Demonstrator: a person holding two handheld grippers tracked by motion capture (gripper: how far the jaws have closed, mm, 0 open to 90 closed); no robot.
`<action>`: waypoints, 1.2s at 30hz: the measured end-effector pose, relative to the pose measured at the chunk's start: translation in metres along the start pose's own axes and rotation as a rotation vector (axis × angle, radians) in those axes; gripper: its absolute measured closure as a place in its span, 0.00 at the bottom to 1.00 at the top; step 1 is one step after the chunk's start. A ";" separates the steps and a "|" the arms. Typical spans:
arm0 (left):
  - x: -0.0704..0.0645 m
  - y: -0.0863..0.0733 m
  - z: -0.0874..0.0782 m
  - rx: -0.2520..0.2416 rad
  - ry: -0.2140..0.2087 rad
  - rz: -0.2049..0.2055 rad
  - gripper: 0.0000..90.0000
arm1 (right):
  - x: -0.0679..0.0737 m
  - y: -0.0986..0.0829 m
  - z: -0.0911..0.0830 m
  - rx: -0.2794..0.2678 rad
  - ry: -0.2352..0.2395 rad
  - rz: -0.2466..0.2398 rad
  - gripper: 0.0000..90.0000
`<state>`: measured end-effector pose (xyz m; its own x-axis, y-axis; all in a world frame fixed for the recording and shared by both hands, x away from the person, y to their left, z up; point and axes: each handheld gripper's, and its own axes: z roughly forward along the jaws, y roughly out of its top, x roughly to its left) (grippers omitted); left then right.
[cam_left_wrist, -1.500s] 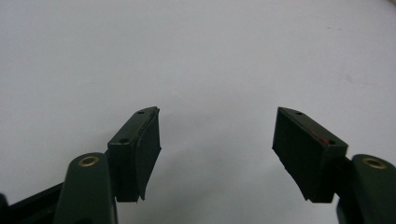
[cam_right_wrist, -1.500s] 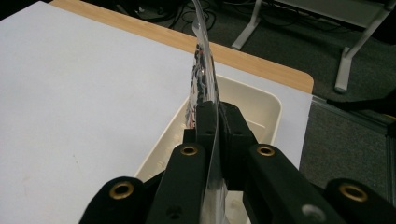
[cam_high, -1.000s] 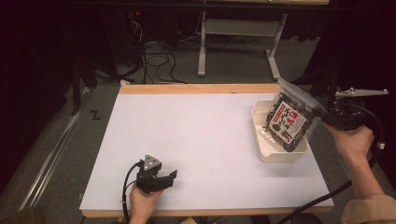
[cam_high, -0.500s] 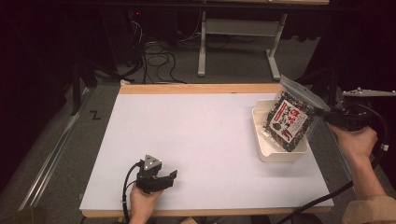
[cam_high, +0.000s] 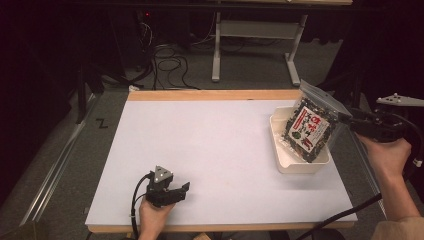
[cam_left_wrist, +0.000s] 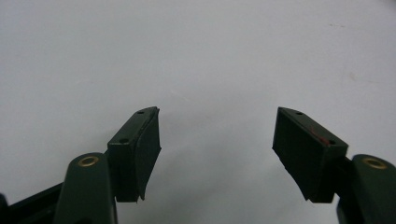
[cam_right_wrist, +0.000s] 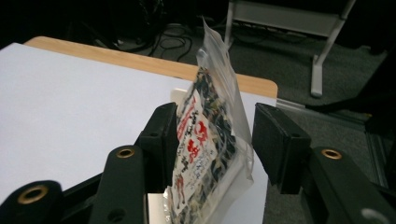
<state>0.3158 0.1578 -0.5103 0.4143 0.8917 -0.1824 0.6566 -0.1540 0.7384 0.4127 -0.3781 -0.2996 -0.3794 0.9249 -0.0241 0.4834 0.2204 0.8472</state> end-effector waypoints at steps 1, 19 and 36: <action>0.000 0.000 0.000 0.000 0.001 -0.002 0.36 | 0.002 0.000 -0.002 -0.010 0.007 0.000 0.56; -0.002 0.002 0.001 -0.008 -0.008 0.008 0.36 | 0.068 0.007 -0.030 -0.129 0.245 -0.119 0.50; -0.004 0.006 0.005 -0.004 -0.025 0.022 0.36 | 0.103 -0.019 -0.015 -0.145 0.349 -0.143 0.47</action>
<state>0.3215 0.1506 -0.5084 0.4440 0.8772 -0.1825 0.6446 -0.1712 0.7451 0.3525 -0.2917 -0.3105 -0.6916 0.7222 0.0134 0.2996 0.2698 0.9151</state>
